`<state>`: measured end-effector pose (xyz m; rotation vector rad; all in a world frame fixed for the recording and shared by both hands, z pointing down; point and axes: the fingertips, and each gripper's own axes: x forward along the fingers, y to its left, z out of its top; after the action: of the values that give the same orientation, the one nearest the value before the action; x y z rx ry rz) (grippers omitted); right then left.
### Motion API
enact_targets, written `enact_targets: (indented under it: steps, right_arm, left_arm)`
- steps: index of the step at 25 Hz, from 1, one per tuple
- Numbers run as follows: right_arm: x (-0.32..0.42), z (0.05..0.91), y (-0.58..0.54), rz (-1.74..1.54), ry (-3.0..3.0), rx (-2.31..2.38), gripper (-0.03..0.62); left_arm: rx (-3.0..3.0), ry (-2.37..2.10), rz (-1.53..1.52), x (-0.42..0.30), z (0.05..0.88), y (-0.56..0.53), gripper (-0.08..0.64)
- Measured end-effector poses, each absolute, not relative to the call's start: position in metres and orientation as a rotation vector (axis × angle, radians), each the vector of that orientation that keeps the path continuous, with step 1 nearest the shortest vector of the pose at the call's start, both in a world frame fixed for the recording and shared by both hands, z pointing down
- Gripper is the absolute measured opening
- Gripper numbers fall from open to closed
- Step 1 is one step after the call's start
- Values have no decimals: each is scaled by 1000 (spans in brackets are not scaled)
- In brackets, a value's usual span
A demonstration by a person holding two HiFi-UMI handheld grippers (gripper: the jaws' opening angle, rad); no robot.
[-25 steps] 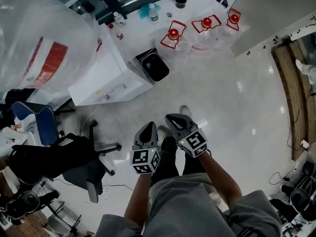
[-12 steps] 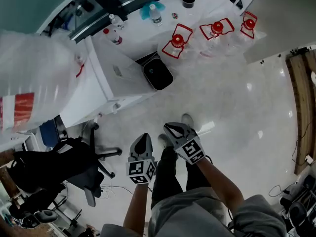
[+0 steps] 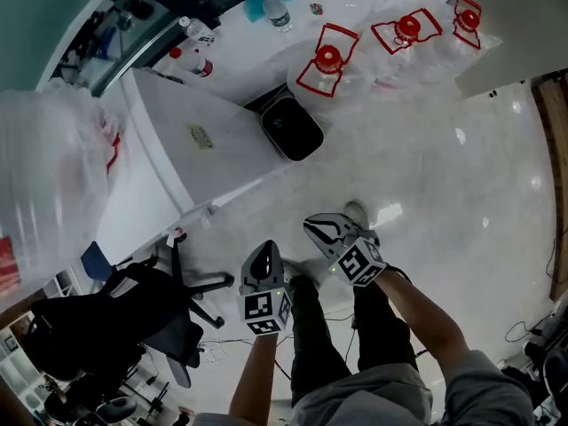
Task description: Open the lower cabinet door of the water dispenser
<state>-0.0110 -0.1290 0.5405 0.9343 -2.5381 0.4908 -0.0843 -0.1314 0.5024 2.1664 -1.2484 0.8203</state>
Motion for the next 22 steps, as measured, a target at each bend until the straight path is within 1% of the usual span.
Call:
enact_targets:
  steps: [9,11,14,19,22]
  right_arm:
    - [-36,603,-156,519,-2535,970,15]
    - [-44,621,-168,516,-2530,974,25]
    - [-54,653,-184,527,-2511,980,98]
    - [-71,701,-211,523,-2491,984,183]
    - [-80,718,-225,509,-2495,995,219]
  left_arm:
    - [2101,-1289,808,-111,561,-145,9]
    - [2088,-1301,808,-118,575,-151,9]
    - [2079,-1304,821,-126,596,-157,9]
    - [2096,-1282,873,-135,630,-167,9]
    - [2084,-1282,883,-140,645,-171,9]
